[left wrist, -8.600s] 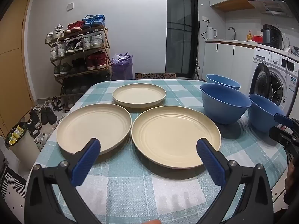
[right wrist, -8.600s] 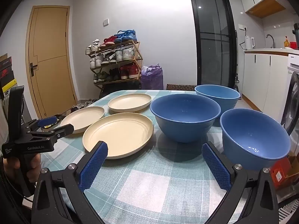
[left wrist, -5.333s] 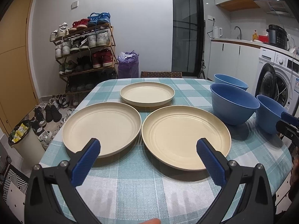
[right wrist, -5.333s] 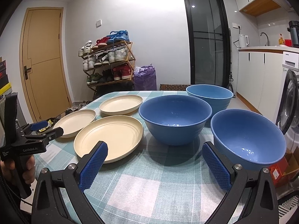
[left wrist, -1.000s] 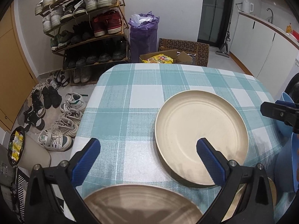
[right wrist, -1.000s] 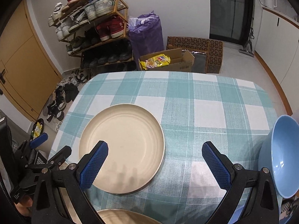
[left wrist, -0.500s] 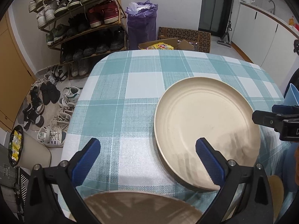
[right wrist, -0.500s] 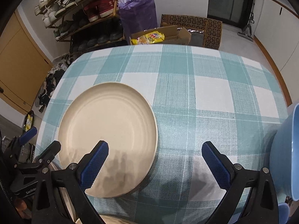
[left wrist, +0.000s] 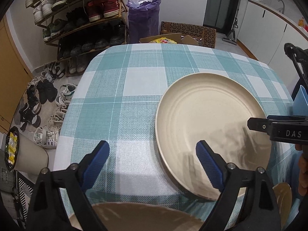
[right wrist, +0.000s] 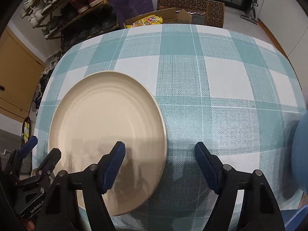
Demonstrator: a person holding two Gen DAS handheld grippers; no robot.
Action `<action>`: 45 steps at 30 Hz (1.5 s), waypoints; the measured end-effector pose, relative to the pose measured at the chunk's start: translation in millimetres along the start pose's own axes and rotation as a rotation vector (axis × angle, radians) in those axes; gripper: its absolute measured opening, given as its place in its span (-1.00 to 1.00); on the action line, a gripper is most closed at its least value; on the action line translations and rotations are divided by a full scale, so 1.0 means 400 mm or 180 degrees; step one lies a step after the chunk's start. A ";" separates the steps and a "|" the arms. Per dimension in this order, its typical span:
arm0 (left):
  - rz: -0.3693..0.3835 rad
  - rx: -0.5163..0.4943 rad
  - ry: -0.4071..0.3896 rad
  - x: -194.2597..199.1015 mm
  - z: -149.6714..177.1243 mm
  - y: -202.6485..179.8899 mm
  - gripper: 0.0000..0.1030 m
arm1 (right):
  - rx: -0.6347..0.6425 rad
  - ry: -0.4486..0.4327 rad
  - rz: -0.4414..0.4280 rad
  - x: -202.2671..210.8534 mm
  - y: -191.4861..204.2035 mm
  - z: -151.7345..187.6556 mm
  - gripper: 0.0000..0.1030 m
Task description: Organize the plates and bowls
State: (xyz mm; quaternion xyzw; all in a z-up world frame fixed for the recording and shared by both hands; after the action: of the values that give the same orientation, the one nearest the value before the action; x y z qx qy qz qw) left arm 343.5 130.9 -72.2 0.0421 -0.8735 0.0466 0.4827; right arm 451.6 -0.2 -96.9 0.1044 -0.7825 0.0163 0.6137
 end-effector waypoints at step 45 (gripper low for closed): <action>0.0228 -0.0026 0.0060 0.013 0.011 -0.028 -0.77 | 0.0008 -0.0200 -0.0052 0.034 -0.013 0.010 -0.78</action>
State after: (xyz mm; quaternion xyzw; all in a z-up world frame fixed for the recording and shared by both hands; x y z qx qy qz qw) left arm 338.2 119.2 -69.6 0.0085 -0.8701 0.0606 0.4891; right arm 445.6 -8.0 -85.1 0.1120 -0.8005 0.0090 0.5887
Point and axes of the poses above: each gripper's, at about its wrist camera, not at the fingertips, and x roughly against the way its jaws point, y to its left, z to its underside, the point moved 4 cm from there along -x, roughly the way its jaws point, and after that the axes turned 1 degree about x, right-handed, at the moved point
